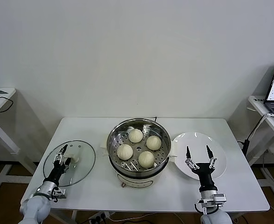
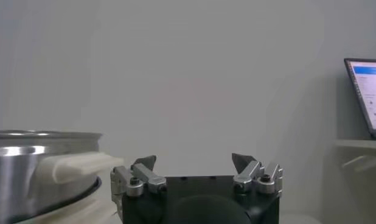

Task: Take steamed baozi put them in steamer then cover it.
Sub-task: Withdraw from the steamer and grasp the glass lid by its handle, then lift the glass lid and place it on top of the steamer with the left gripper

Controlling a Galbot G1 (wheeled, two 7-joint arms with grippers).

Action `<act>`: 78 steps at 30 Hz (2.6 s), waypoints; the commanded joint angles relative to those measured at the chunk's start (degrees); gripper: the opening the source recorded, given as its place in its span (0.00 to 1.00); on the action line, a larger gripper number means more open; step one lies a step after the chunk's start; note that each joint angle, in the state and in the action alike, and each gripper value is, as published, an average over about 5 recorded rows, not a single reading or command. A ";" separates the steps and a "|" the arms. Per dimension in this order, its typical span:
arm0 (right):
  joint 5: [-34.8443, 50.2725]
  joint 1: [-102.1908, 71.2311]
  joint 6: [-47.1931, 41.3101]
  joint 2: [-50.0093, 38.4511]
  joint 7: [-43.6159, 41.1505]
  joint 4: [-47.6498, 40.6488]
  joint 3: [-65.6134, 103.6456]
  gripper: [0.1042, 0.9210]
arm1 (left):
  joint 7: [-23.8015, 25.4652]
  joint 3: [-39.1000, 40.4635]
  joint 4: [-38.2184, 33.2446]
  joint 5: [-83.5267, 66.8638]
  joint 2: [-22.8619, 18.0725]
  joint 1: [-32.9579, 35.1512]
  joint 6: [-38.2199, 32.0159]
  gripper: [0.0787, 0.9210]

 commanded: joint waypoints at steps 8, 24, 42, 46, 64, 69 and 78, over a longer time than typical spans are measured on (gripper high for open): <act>-0.15 0.08 -0.36 -0.16 0.31 1.10 0.17 0.88 | 1.36 0.40 2.17 -0.65 0.51 -1.62 0.64 0.81; 0.05 0.20 -0.88 -0.56 0.93 3.00 0.27 0.88 | 3.60 1.43 1.50 -5.45 0.91 -0.86 1.81 0.26; 0.52 1.01 -0.96 -1.06 0.51 2.53 1.36 0.88 | 4.54 -0.80 -20.26 -15.00 3.16 6.66 4.99 0.14; 0.75 1.16 -1.05 -1.23 0.51 2.57 2.10 0.88 | 4.30 -2.20 -26.61 -15.99 3.75 8.19 8.29 0.14; 2.48 1.11 -2.65 -2.60 0.36 1.04 6.31 0.88 | 15.39 13.64 -56.78 -10.99 3.19 9.28 29.68 0.14; 2.49 0.89 -2.87 -2.46 0.24 0.55 6.94 0.88 | 17.39 23.17 -55.45 -9.32 0.77 4.87 33.18 0.14; 2.07 0.53 -2.81 -1.12 0.04 -0.81 7.64 0.88 | 22.07 34.71 -49.12 -1.92 -5.37 -1.28 38.03 0.14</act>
